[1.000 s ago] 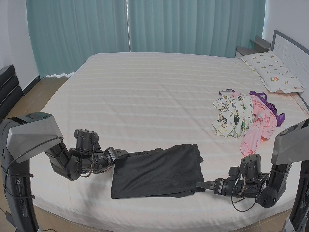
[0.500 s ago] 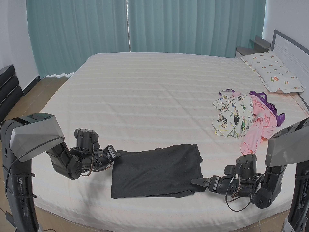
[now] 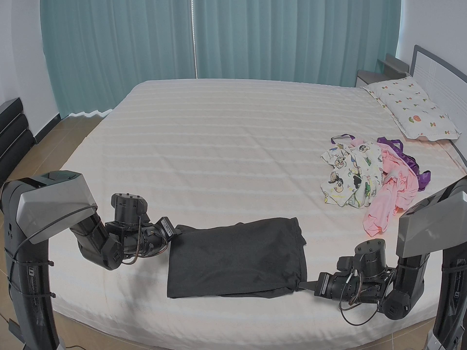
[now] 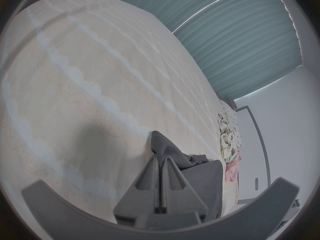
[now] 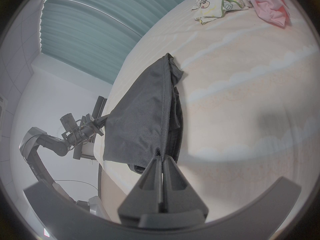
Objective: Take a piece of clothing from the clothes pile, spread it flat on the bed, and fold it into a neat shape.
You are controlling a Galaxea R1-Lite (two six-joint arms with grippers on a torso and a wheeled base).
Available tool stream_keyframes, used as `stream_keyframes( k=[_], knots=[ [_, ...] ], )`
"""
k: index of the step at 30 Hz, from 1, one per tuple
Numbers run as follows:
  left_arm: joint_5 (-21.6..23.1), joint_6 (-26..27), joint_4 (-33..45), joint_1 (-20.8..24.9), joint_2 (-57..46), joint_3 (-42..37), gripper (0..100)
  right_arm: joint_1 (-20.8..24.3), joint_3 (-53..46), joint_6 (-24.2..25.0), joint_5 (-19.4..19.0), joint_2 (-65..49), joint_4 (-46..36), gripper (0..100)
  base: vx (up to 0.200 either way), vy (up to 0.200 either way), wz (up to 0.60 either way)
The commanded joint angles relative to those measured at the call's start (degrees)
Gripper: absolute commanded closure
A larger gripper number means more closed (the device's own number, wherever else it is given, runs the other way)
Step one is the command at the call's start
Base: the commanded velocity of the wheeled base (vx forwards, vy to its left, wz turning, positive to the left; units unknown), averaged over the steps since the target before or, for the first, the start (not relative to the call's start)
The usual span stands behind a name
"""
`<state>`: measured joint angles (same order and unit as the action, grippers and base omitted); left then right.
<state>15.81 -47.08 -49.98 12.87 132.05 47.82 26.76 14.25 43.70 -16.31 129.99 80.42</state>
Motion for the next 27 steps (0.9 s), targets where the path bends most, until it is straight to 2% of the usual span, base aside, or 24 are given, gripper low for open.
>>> stream_keyframes(
  k=[1,27],
  knots=[
    [-0.1,0.0,0.0,-0.1,0.3,0.3,100,0.0,-0.7,0.0,0.1,-0.5,0.0,100,0.000,0.000,0.00],
    [0.0,0.0,0.1,-0.7,1.9,2.4,100,-1.7,-4.0,-0.8,0.1,-1.7,-0.2,100,0.000,0.000,0.00]
  ],
)
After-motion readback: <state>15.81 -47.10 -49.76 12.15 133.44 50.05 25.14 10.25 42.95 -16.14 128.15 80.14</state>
